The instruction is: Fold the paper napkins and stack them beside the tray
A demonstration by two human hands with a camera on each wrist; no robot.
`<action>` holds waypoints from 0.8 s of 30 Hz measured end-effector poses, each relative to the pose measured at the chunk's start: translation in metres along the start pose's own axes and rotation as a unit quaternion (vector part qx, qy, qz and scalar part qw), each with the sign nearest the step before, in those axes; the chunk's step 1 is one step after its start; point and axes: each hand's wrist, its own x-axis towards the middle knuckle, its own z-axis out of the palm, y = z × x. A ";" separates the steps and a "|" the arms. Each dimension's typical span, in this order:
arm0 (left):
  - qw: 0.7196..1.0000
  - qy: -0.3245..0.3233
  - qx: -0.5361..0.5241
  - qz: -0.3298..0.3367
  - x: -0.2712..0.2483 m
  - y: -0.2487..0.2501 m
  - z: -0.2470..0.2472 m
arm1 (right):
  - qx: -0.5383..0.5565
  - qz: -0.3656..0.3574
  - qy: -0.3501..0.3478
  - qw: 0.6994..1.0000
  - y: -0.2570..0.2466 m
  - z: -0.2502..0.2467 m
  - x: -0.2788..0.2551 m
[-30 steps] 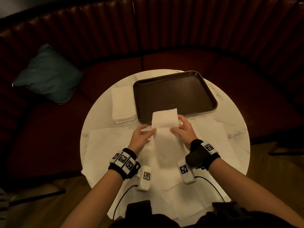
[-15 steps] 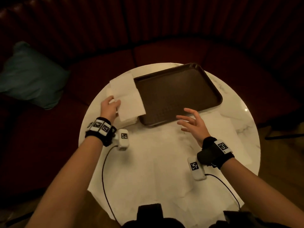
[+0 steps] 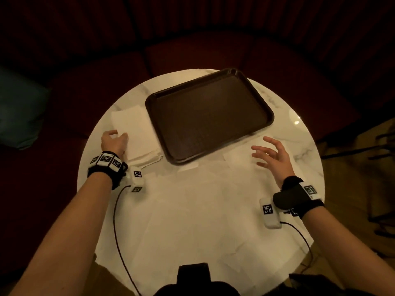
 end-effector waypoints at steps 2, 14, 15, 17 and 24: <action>0.996 0.032 0.062 0.055 -0.016 0.005 0.001 | -0.014 0.001 0.016 1.000 0.005 -0.009 0.002; 0.939 -0.207 0.173 0.216 -0.221 -0.023 0.118 | -0.426 0.047 0.080 0.900 0.036 -0.070 -0.001; 0.947 -0.228 0.152 0.170 -0.235 -0.026 0.131 | -0.449 0.073 0.076 0.887 0.037 -0.076 -0.001; 0.956 -0.259 0.123 0.068 -0.260 -0.030 0.154 | -0.477 0.102 0.068 0.871 0.037 -0.085 -0.001; 0.949 -0.232 0.197 0.082 -0.291 -0.035 0.198 | -0.500 0.089 0.060 0.859 0.041 -0.095 0.011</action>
